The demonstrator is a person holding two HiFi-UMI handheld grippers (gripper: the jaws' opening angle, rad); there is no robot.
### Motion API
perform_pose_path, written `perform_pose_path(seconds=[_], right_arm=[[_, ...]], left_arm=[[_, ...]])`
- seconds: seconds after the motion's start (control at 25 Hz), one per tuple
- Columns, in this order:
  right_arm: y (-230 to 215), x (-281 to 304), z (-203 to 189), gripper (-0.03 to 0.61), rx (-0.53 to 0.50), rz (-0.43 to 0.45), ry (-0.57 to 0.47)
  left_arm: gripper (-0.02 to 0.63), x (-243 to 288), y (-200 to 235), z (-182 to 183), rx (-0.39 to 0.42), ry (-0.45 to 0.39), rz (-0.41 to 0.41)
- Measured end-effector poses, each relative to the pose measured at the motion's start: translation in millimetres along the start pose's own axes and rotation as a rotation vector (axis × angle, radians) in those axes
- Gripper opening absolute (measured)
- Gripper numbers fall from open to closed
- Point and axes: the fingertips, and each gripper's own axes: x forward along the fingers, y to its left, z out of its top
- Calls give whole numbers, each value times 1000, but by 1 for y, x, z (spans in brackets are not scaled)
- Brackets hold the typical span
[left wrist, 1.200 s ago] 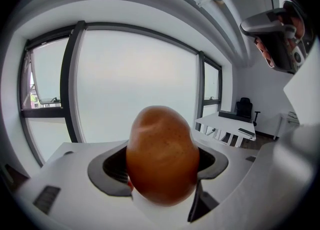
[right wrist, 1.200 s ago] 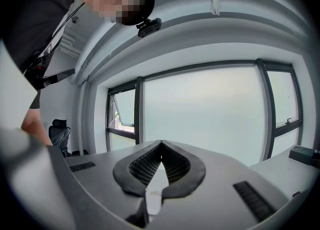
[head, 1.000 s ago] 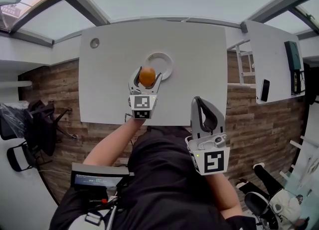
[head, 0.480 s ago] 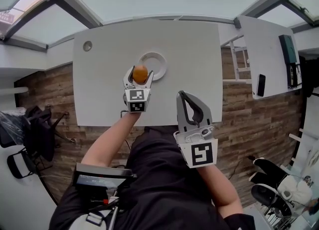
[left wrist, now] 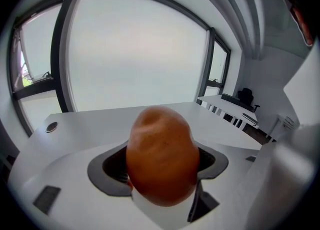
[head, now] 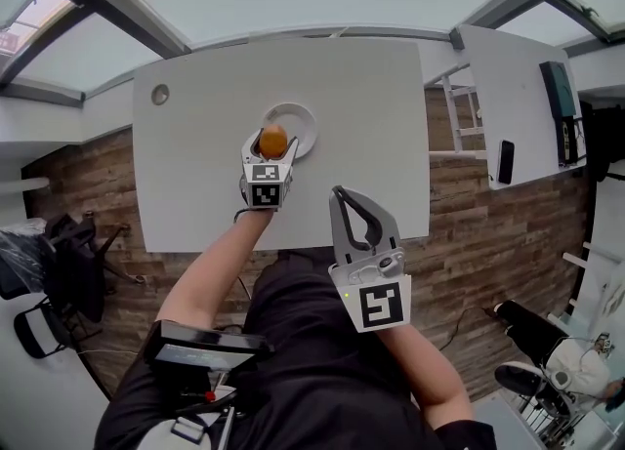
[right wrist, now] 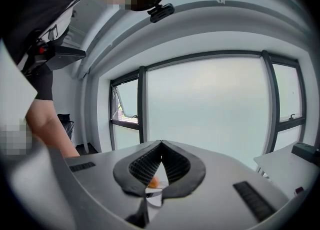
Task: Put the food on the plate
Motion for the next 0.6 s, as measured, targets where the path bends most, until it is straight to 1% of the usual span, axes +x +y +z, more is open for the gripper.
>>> perform_pose_path(seconds=[0.08,0.2,0.4,0.6], right_arm=[[1,-2,-5,6,2,7,17],[0,-3,-6,6,5,6,23],[-2,-9,-10,6,17,-4,32],[-4,-14,-12,6,29,-12,41]], left_arm=[[342,5,0,-11,-1,39,-4],[343,12,2,-18,-16,57,-17],[344,19,3,-13,-17,30,-48],[344,28,5,-19,-41,68,-33]])
